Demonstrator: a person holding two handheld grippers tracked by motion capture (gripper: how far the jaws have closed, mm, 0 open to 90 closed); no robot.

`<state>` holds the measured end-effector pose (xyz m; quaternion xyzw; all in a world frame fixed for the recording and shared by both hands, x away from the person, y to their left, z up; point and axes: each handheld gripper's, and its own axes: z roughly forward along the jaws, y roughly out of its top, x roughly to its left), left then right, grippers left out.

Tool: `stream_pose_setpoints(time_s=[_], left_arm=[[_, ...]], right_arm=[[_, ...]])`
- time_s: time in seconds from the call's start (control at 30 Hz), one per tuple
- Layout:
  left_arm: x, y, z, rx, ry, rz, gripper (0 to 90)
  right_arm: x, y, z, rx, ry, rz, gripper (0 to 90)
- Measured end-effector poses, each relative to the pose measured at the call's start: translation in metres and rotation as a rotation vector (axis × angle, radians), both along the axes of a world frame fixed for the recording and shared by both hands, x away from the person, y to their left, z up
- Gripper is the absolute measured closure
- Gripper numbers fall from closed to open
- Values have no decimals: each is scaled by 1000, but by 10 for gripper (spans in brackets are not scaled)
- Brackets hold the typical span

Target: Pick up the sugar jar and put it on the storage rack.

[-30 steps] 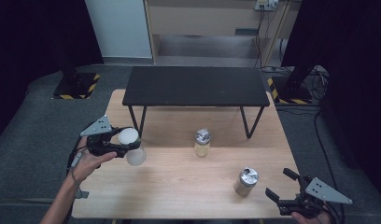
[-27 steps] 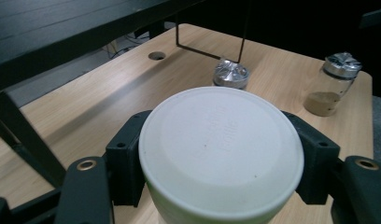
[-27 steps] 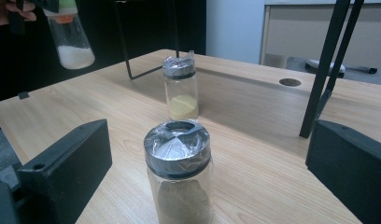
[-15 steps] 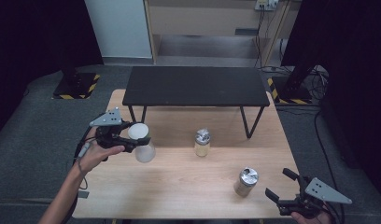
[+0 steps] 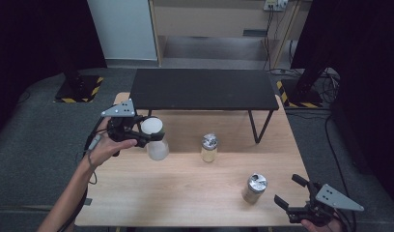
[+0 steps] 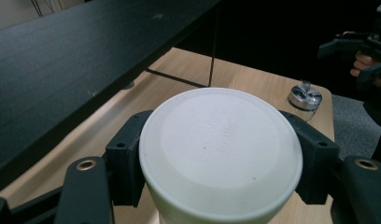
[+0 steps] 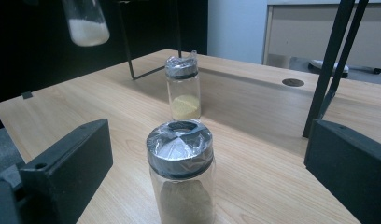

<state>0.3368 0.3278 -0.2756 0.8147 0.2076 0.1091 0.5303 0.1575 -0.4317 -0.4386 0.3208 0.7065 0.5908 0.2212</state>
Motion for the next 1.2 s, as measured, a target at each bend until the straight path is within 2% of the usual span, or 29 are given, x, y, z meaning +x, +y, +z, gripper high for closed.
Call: stream_pose_setpoints(time_s=[0.2,0.4,0.47,0.83,0.93,1.1,1.2], left_arm=[[6,-9,21,11,-11,1,323],[11,-14,35,3,-7,13,323],[13,-18,44,14,-11,18,323],[21,-24,67,9,-24,37,323],[23,-28,78,13,-37,46,323],[27,-27,85,-11,-51,64,323],[28,-29,89,-5,-56,73,323]], right_arm=[[0,0,0,2,2,-1,17],[0,0,-1,5,4,-1,17],[0,0,0,5,3,0,17],[1,-1,-1,4,5,4,19],[0,-1,-1,6,5,2,18],[1,-1,-1,4,4,3,19],[1,-1,-1,4,4,4,19]])
